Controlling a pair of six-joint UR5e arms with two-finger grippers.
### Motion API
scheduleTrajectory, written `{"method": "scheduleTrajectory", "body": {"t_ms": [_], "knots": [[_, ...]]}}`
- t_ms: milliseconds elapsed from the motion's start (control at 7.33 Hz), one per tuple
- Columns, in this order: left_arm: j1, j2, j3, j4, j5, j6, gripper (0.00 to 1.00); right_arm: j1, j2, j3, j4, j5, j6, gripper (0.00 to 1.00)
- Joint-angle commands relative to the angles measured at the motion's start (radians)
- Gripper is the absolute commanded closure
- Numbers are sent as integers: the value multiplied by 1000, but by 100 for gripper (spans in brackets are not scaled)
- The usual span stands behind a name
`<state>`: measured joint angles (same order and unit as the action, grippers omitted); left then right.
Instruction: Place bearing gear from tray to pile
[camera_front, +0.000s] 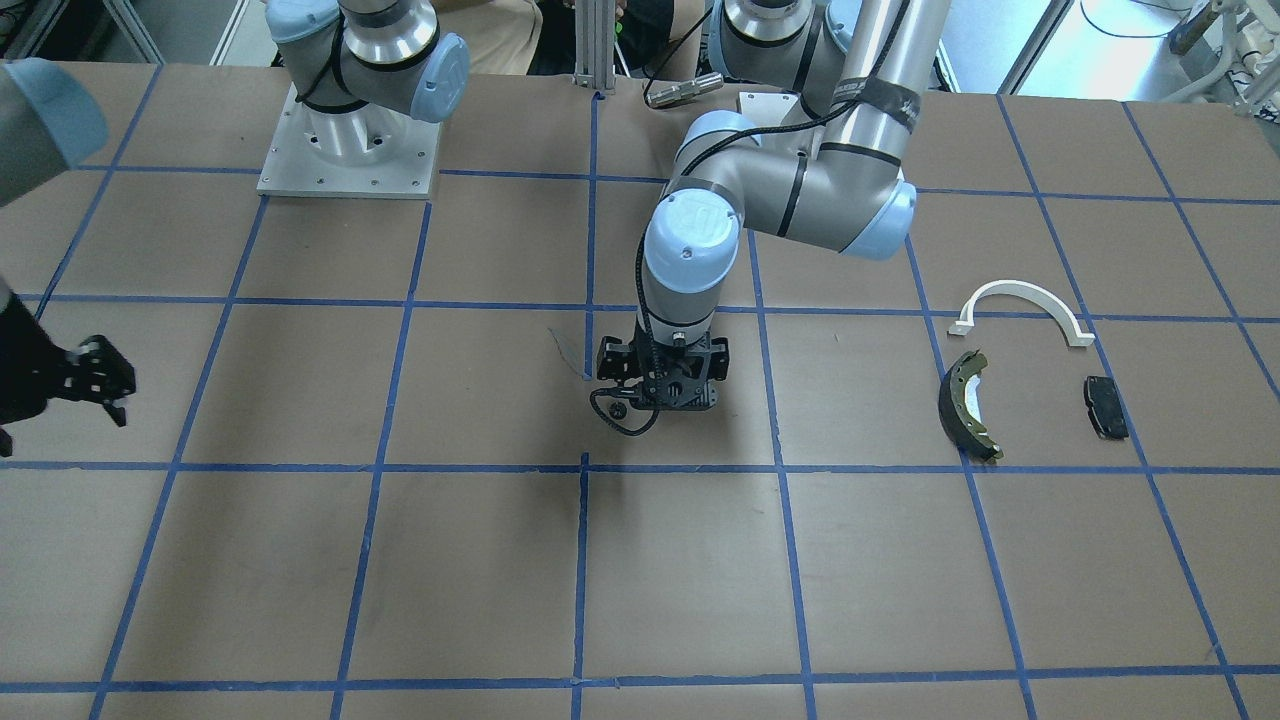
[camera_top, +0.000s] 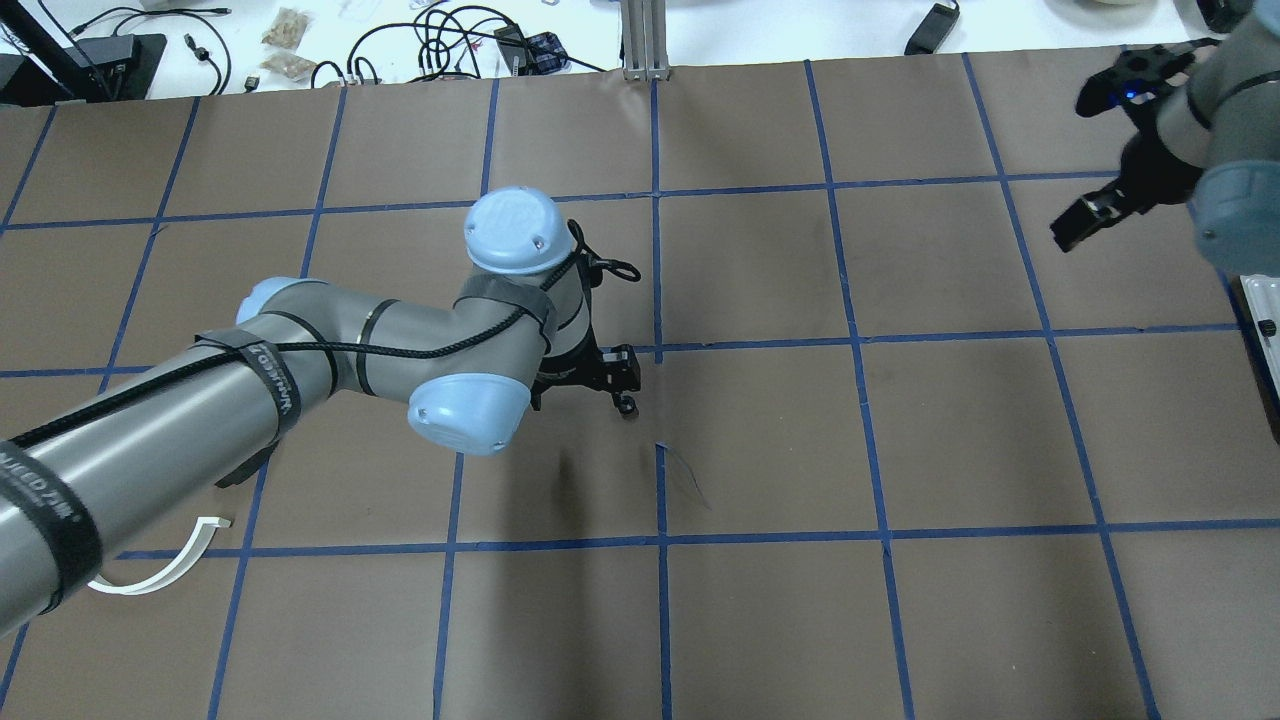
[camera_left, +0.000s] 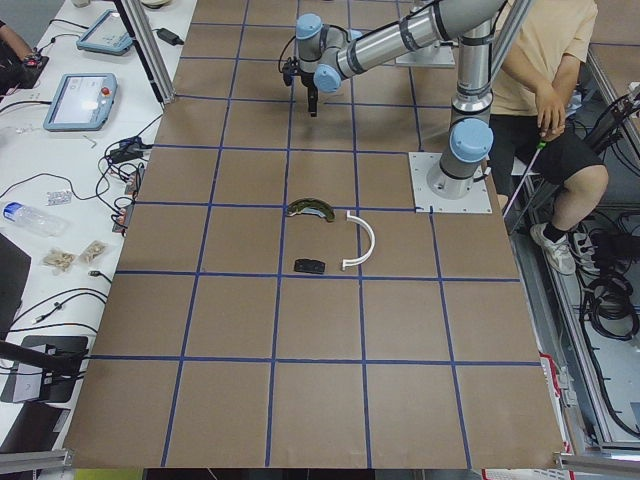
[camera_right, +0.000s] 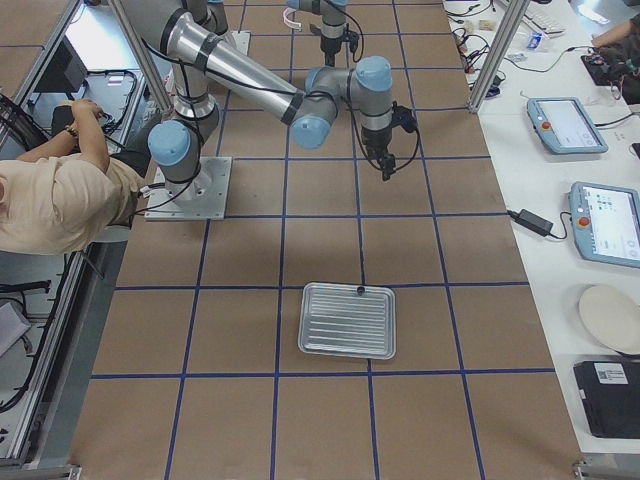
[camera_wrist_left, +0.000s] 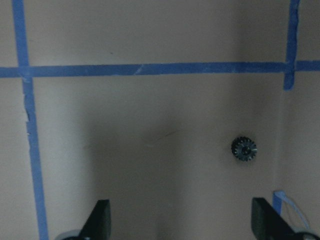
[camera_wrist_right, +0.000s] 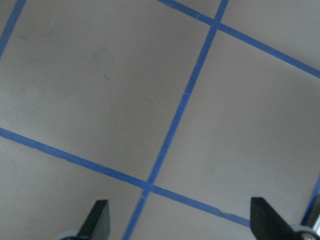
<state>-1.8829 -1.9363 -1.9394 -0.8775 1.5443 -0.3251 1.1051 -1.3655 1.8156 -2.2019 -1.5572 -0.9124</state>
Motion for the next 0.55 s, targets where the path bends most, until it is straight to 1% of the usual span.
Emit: {"method": "scheduleTrajectory", "body": {"t_ms": [0,136,273,409], "knots": [[-51,-79,8,104,8,-58,0,-228,78,-10,-13,29,-434,0],[-53,-81,11,129,5,-72,0,-316,130,-15,-19,73,-597,0],[-55,-89,4,164,11,-71,0,-345,182,-24,-86,80,-705,0],[-56,-86,4,170,13,-69,0,-347,236,-44,-140,83,-811,0]]}}
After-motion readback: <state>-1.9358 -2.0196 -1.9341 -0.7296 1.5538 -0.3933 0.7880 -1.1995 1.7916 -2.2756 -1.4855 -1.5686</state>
